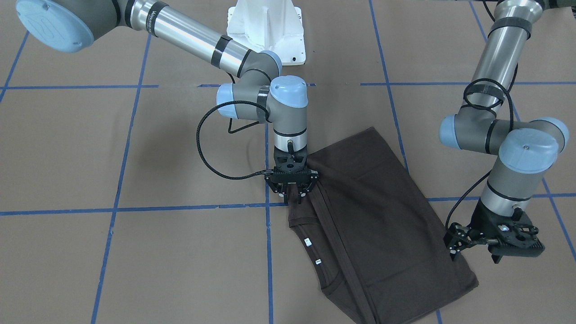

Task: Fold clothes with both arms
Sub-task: 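Reach the right gripper across to the shirt collar area, then drag the shirt with the right gripper toward the robot, squaring it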

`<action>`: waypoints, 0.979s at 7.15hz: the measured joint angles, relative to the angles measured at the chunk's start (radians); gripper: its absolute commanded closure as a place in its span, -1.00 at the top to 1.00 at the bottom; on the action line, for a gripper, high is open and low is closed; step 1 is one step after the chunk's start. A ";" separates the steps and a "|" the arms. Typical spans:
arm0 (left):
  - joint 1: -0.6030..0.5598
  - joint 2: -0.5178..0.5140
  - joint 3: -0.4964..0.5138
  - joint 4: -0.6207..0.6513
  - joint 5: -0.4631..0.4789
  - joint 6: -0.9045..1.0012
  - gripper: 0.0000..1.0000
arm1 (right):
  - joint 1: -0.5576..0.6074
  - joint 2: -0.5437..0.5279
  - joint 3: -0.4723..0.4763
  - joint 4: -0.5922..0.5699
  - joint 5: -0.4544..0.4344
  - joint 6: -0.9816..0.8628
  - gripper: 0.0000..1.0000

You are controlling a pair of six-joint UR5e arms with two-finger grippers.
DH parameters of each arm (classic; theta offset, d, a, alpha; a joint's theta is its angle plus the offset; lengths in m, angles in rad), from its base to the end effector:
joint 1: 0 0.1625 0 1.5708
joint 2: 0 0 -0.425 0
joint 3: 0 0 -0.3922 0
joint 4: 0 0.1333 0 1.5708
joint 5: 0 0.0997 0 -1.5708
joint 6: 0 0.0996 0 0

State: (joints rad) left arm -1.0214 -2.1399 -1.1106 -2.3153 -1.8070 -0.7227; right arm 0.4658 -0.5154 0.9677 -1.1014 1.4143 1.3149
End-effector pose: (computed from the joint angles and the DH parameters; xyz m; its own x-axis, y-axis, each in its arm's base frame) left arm 0.3017 -0.7034 0.4664 0.7799 0.1227 -0.6138 0.2300 0.8558 0.4634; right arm -0.7026 -0.5198 0.1806 0.6629 0.0534 0.7468 -0.3998 0.8686 0.2928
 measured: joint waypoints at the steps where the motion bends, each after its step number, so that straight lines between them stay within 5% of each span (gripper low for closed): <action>1: 0.001 0.000 0.000 0.000 0.000 0.000 1.00 | -0.001 0.000 -0.003 0.000 -0.005 0.000 -0.45; 2: 0.001 0.000 0.000 0.000 0.000 0.000 1.00 | -0.002 0.000 -0.007 0.000 -0.010 -0.001 -0.83; 3: 0.001 0.000 0.000 0.000 0.000 0.000 1.00 | -0.002 0.001 -0.011 0.000 -0.013 -0.003 -1.00; 7: 0.001 -0.001 0.000 0.001 0.000 -0.001 1.00 | 0.002 0.007 -0.006 -0.003 -0.018 -0.005 -1.00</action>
State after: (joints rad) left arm -1.0201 -2.1408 -1.1106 -2.3147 -1.8070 -0.7235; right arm 0.4678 -0.5089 0.9615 -1.1040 1.3964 1.3101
